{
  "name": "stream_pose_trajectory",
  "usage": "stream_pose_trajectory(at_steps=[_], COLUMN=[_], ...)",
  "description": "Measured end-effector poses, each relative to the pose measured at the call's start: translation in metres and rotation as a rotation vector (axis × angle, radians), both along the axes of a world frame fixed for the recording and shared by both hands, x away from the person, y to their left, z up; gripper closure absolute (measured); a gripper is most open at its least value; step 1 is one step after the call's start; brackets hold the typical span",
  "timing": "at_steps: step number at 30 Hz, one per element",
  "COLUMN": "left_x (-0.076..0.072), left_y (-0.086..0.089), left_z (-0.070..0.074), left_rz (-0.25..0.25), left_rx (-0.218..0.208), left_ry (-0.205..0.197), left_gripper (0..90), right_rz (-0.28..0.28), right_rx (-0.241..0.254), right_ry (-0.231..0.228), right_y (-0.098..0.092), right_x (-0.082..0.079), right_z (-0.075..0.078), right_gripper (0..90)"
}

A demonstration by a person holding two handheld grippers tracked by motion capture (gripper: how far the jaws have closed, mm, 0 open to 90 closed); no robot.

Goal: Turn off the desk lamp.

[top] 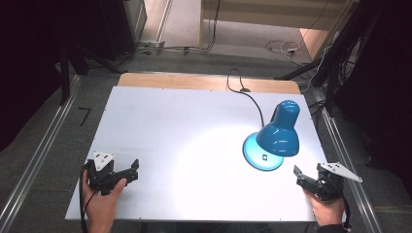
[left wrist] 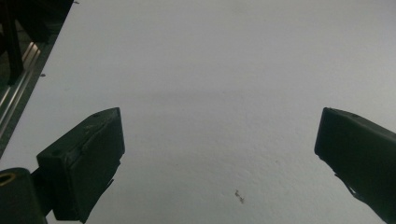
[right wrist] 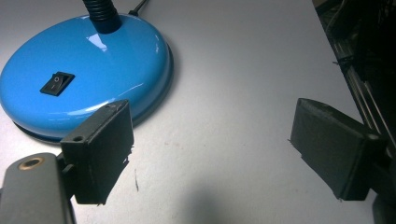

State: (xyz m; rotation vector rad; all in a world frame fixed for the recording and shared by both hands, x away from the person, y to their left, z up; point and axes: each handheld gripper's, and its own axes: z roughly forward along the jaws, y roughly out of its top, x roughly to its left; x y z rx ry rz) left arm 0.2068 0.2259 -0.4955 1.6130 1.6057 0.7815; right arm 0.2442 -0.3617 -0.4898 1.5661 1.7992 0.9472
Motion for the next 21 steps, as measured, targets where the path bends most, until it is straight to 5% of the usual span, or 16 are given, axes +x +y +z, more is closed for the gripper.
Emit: stream_pose_trajectory(at_steps=[21], left_x=[-0.001], left_y=[0.002], left_z=[0.001], left_rz=[0.01], left_rx=[-0.008], left_ry=[-0.01], left_gripper=[2.1], right_rz=[0.037], right_rx=[0.006], right_ry=[-0.003], right_y=[0.014], right_x=[0.003], right_z=[-0.001], right_gripper=[12.2])
